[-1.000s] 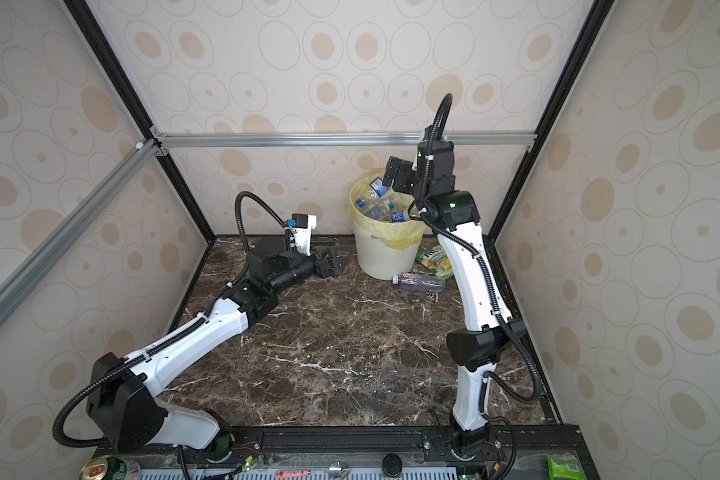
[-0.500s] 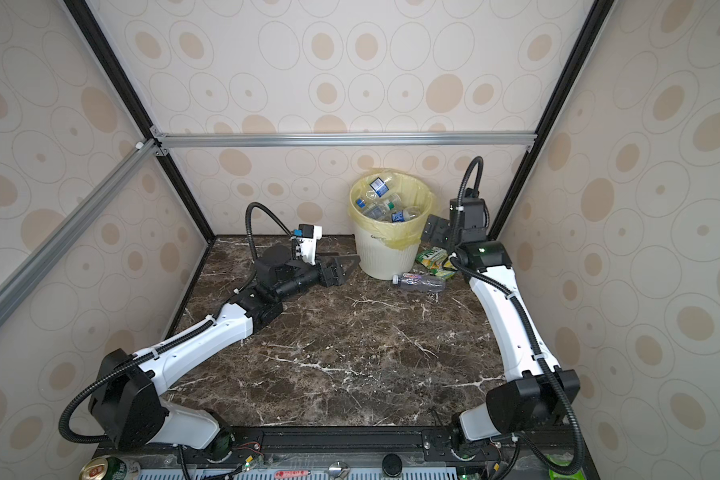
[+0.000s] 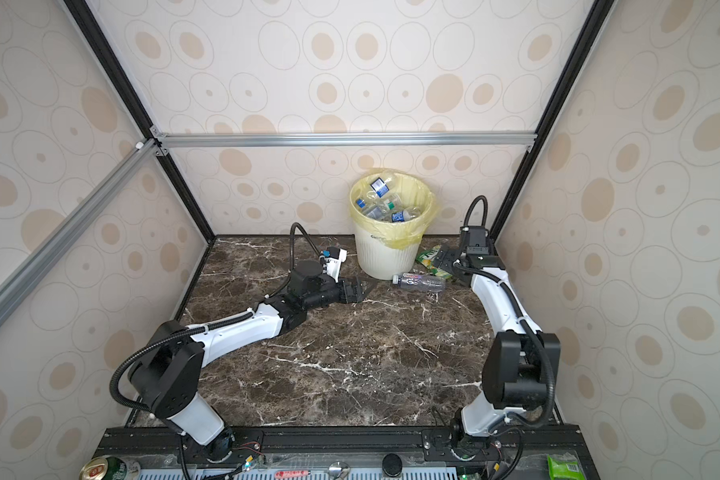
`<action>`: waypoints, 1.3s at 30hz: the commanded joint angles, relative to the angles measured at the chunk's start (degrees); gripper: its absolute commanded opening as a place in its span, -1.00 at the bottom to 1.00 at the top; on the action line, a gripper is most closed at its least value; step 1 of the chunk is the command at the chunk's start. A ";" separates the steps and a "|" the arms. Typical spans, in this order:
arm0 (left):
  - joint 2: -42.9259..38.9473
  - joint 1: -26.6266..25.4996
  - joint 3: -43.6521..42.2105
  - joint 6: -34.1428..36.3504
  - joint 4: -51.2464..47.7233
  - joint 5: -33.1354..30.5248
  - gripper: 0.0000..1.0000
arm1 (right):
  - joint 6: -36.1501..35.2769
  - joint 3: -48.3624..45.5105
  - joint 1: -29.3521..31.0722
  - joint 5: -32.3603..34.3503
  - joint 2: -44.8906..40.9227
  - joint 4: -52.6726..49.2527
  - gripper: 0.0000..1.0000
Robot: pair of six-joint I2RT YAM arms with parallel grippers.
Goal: Throw the plastic bottles in the bin
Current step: 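Lower the right gripper onto the Ganten bottle beside the bin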
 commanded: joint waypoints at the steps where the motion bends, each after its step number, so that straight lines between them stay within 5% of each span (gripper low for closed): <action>1: 0.52 -0.37 1.70 -1.56 1.28 1.03 0.99 | 2.96 1.52 -1.33 -5.76 4.62 2.24 0.99; 13: 3.47 -0.41 2.93 -1.14 1.03 1.68 0.98 | 5.40 12.07 -3.23 -10.97 21.01 2.24 0.99; 21: 4.15 -0.38 2.75 -0.98 1.17 1.69 0.98 | 7.95 11.41 -3.02 -16.38 24.40 4.94 0.99; 39: 1.84 -0.35 -0.12 -0.80 1.63 0.82 0.98 | 13.50 -15.89 5.06 -18.15 2.92 12.18 1.00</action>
